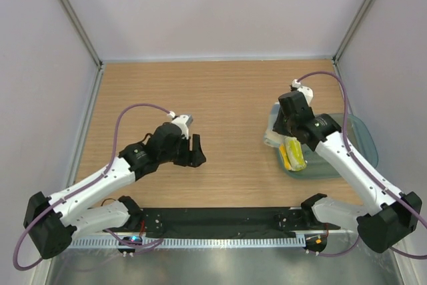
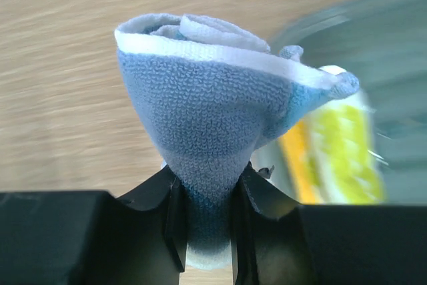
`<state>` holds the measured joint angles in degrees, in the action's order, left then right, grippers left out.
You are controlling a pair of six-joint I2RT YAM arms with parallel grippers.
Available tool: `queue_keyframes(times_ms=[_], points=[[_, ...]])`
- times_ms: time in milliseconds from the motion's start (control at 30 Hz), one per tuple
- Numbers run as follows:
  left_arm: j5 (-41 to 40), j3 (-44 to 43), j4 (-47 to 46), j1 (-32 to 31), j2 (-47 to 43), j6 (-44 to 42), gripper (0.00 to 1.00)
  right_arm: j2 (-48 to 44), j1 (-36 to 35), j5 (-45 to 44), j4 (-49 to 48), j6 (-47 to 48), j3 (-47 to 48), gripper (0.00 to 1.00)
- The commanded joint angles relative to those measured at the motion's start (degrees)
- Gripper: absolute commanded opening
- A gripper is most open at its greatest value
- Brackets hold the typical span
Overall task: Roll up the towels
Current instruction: Place the rolled towel into the container
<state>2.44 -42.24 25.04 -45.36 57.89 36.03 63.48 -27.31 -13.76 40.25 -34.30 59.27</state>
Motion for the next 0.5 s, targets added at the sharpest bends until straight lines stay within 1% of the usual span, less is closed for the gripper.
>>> queue_keyframes(times_ms=[0, 67, 100, 267, 367, 400, 467], points=[[-1.64, -3.81, 6.59, 0.01, -0.32, -2.19, 0.67, 2.52, 0.94, -19.79, 19.94, -0.57, 2.87, 0.01], [-2.0, -4.34, 8.17, 0.01, -1.37, -3.25, 0.67, 3.4, 1.03, -22.35, 22.5, -3.03, 1.39, 0.01], [-3.65, -4.34, 8.62, 0.01, -1.81, -3.51, 0.67, 4.36, 1.03, -24.28, 22.85, -3.57, 0.77, 0.01], [-5.95, -2.94, 11.17, 0.01, -5.76, -4.3, 0.67, 9.46, 1.29, -25.7, 22.33, -5.16, -0.99, 0.01], [-6.65, -2.15, 11.44, 0.01, -7.52, -3.78, 0.67, 14.9, 1.21, -22.55, 20.05, -2.79, -0.47, 0.01], [-6.83, -2.06, 11.18, 0.01, -8.4, -3.78, 0.67, 16.05, 1.21, -20.28, 18.83, -0.87, -0.38, 0.01], [-7.88, -2.06, 11.35, 0.1, -8.84, -3.86, 0.67, 17.2, 0.86, -13.87, 15.22, 0.11, -0.38, 0.01]])
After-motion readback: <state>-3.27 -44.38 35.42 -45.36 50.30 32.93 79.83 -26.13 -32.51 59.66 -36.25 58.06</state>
